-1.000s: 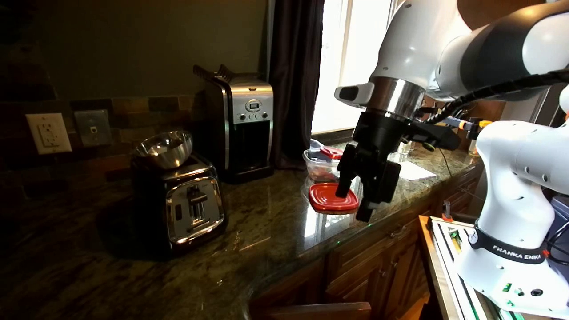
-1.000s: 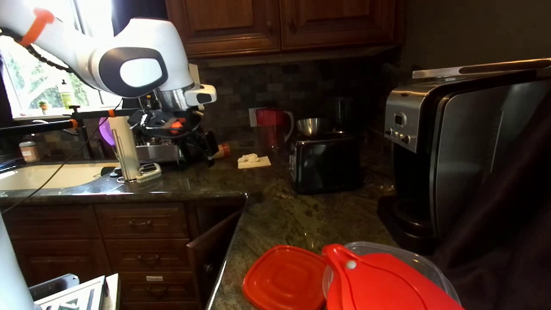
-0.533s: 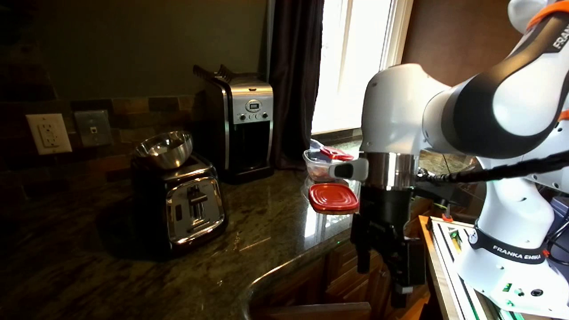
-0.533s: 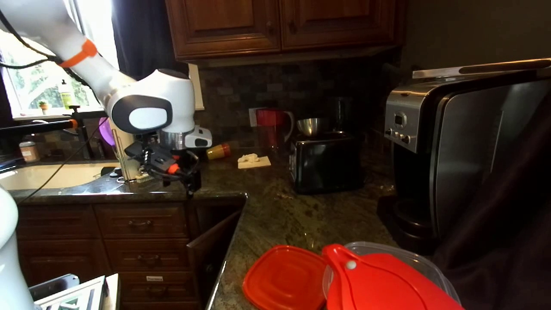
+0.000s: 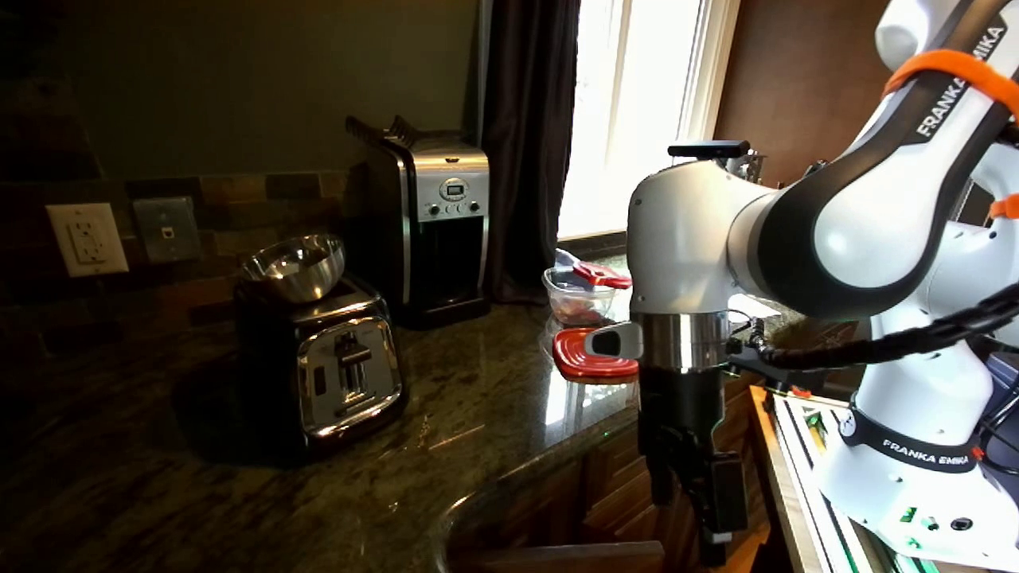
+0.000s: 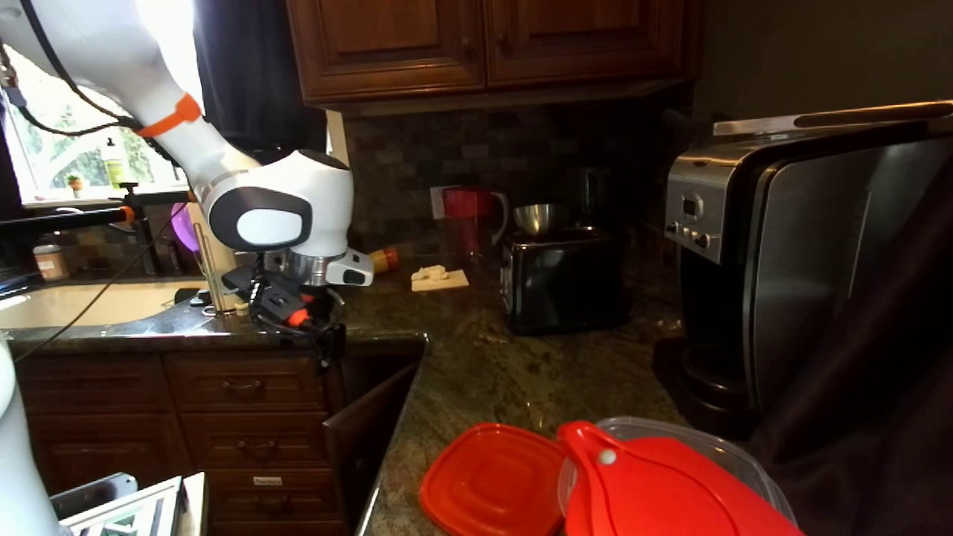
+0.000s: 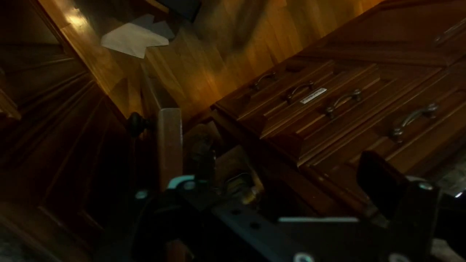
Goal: Close the open cabinet door below the counter
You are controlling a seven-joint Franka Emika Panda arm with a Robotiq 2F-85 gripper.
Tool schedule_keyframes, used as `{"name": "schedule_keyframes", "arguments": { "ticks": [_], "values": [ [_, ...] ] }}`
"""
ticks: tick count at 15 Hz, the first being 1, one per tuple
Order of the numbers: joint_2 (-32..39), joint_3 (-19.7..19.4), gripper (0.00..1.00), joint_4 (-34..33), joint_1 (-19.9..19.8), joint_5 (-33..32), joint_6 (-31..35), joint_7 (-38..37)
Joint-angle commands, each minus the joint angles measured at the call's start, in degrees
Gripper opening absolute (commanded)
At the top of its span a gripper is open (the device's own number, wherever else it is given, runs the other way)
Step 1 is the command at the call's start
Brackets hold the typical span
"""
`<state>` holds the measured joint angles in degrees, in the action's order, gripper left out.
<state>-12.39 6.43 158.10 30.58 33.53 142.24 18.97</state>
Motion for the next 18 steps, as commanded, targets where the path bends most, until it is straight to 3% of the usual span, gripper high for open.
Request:
{"name": "schedule_keyframes", "arguments": {
  "ticks": [1, 3, 10, 18],
  "values": [
    [6.7, 2.6, 1.0, -0.1, -4.2, 2.8, 6.9, -1.9],
    [10.0, 3.5, 1.0, -1.1, -5.0, 5.8, 10.2, -0.2],
    [19.5, 8.9, 1.0, -5.8, -9.1, 3.8, 13.0, -1.9],
    [20.4, 13.3, 1.0, -5.9, -12.3, 5.0, 14.2, -4.1]
  ]
}}
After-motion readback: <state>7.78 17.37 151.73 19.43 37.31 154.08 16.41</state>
